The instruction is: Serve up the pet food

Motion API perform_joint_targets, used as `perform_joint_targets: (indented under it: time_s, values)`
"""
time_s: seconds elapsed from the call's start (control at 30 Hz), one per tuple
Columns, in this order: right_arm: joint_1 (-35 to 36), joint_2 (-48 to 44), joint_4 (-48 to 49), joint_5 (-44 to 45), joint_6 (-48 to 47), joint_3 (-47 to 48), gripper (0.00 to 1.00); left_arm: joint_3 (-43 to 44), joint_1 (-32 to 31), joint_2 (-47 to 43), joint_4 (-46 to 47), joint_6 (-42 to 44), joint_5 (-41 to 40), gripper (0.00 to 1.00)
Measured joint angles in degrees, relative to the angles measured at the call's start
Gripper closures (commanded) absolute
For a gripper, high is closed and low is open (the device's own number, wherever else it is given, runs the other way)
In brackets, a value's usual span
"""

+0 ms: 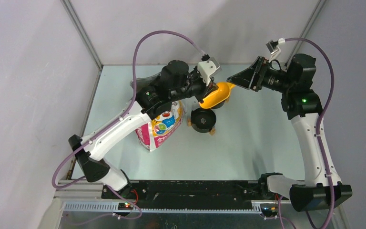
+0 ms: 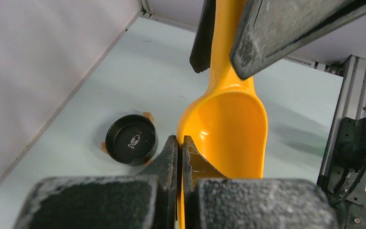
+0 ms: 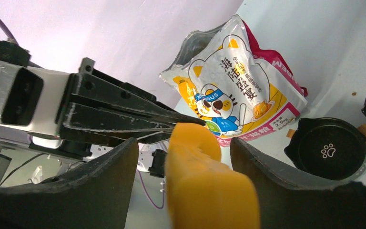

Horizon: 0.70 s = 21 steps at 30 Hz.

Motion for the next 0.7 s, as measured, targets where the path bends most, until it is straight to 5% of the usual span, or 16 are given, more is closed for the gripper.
perform_joint_targets:
  time_s: [0.7]
  values:
    - [-2.2,0.0,0.0,-2.9,1.6,-0.2,0.57,0.0,-1.6,1.2,-1.5,3.5,-2.8,1.00]
